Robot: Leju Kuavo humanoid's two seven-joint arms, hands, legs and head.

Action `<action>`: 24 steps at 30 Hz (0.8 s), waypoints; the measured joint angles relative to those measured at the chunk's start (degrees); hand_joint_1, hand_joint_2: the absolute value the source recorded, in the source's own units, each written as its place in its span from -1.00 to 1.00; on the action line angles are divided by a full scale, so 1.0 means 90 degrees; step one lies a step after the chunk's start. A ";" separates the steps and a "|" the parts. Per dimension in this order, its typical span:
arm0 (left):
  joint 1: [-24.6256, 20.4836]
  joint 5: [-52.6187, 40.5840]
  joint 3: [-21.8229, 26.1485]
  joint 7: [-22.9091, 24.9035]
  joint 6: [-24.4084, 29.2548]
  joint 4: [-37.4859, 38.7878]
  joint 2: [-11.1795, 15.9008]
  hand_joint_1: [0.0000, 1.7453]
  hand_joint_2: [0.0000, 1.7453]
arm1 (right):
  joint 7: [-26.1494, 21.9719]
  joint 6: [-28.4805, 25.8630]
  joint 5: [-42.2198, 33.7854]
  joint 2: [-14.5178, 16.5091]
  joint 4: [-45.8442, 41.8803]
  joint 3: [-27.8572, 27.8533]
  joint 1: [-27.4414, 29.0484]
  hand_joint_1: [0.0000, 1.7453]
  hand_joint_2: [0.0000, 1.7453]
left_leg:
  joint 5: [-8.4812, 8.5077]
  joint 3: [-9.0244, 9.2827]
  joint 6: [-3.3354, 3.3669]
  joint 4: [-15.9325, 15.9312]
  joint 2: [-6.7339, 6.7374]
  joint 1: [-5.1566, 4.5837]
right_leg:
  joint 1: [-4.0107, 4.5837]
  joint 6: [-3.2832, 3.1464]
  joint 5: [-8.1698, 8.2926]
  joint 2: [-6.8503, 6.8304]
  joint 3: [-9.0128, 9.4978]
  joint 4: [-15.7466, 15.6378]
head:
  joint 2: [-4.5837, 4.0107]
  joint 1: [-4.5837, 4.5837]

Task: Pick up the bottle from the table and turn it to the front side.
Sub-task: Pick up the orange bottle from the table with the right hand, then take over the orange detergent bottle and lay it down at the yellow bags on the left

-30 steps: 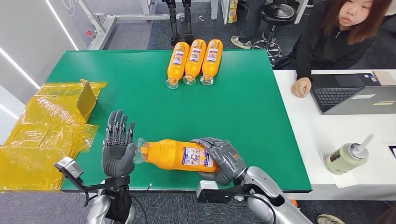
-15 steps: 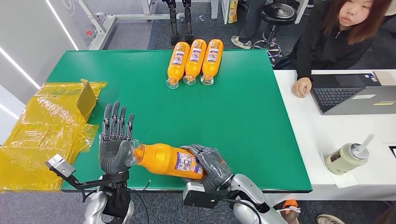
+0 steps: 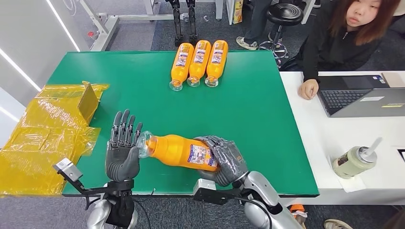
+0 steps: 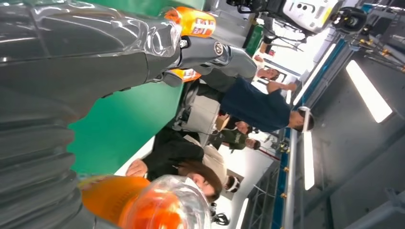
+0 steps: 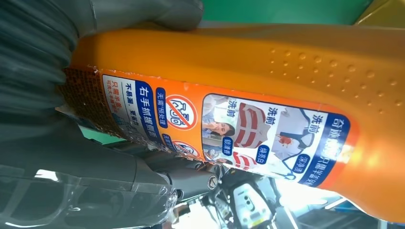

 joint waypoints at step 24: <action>0.0426 -0.0039 -0.0348 0.0155 -0.0219 -0.0336 0.0002 -1.00 1.00 | -0.0485 -0.0042 -0.0182 -0.0112 0.0237 -0.0324 -0.0229 0.99 1.00 | 0.0000 -0.0003 0.0000 -0.0001 0.0002 0.0000 | 0.0000 0.0000 0.0000 0.0000 0.0000 0.0001 | 0.0000 0.0000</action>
